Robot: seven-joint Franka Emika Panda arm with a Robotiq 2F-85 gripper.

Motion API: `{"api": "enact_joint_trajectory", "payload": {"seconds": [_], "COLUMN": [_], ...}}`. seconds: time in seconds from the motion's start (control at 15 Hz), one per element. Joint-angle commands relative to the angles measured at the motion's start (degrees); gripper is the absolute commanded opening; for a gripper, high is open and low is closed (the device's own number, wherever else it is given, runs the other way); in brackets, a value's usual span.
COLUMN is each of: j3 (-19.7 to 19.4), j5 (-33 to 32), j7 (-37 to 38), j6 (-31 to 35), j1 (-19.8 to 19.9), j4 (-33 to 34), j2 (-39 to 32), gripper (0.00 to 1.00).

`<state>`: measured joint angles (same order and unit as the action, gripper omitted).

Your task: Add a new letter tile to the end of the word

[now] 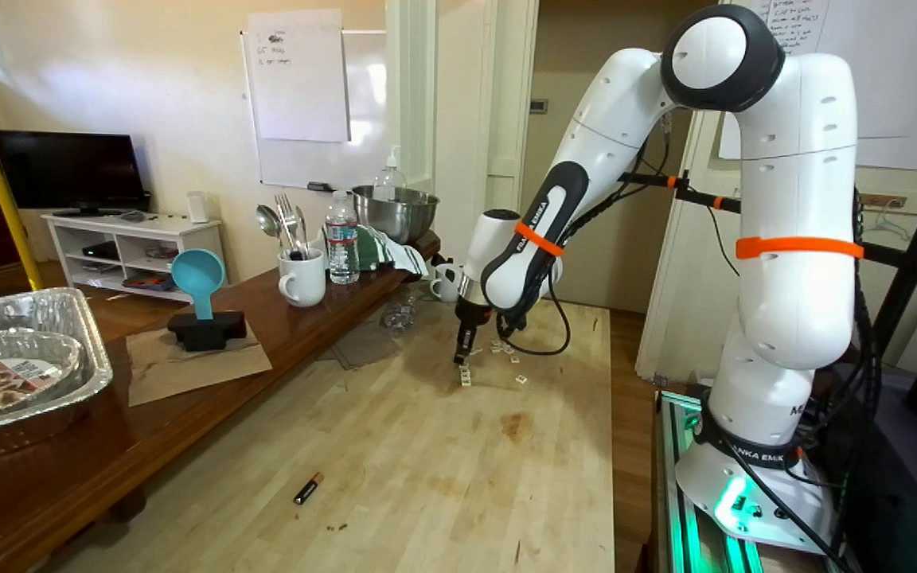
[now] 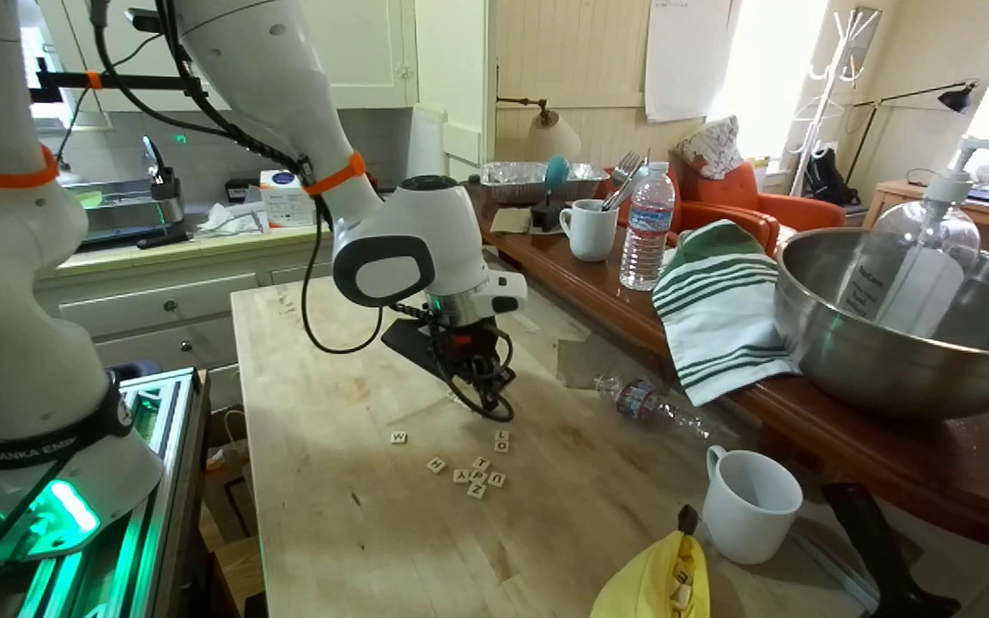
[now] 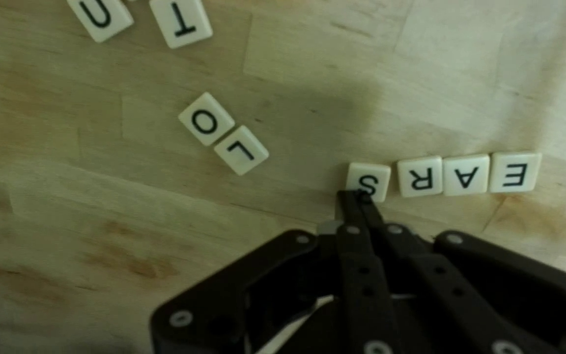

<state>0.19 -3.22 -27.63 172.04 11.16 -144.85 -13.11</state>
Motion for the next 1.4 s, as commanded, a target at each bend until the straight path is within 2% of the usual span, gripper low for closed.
{"api": "enact_joint_trajectory", "payload": {"seconds": [0.0, 0.6, 1.33], "j3": [2.4, 1.8, 5.1], "j5": [-0.4, -1.8, 1.8], "j7": [-2.5, -5.0, -5.8], "j6": [1.2, 1.4, 0.5], "j1": [2.1, 2.1, 4.7], "j4": [-2.4, -2.7, -2.9], "j2": [0.2, 0.4, 2.8], "gripper": [0.00, 0.00, 0.00]}}
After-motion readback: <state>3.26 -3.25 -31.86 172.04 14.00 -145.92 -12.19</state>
